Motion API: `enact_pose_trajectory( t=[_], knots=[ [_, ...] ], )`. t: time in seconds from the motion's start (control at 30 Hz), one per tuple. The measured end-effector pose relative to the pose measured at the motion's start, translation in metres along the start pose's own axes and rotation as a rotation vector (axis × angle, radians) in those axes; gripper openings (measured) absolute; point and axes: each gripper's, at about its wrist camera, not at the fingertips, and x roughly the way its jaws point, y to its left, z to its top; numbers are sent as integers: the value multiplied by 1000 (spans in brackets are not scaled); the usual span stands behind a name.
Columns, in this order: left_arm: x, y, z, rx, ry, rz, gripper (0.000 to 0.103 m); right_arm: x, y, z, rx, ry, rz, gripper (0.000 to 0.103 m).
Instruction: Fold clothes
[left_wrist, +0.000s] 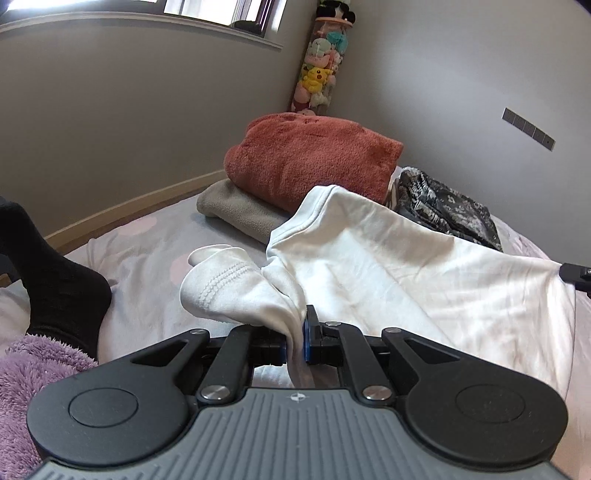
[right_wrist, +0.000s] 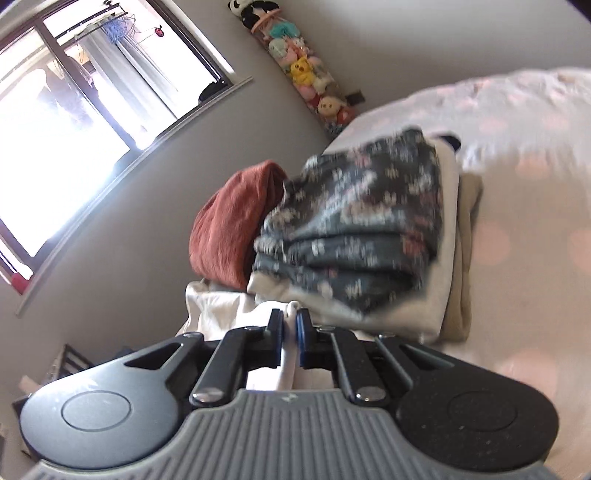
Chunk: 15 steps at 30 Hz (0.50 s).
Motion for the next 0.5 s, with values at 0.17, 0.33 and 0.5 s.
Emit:
enact_pose_trajectory(
  t=[0.17,0.33,0.5],
  knots=[
    [7,0,-13,-41,54,-13,6,32,-23,9,77,47,-151,9],
    [17,-3,-19,8,103,42,7,64,-51,-19,127,105,-213,9],
    [14,-10,-23,74,85,89,13,69,-58,-28,141,127,-243,16]
  ],
)
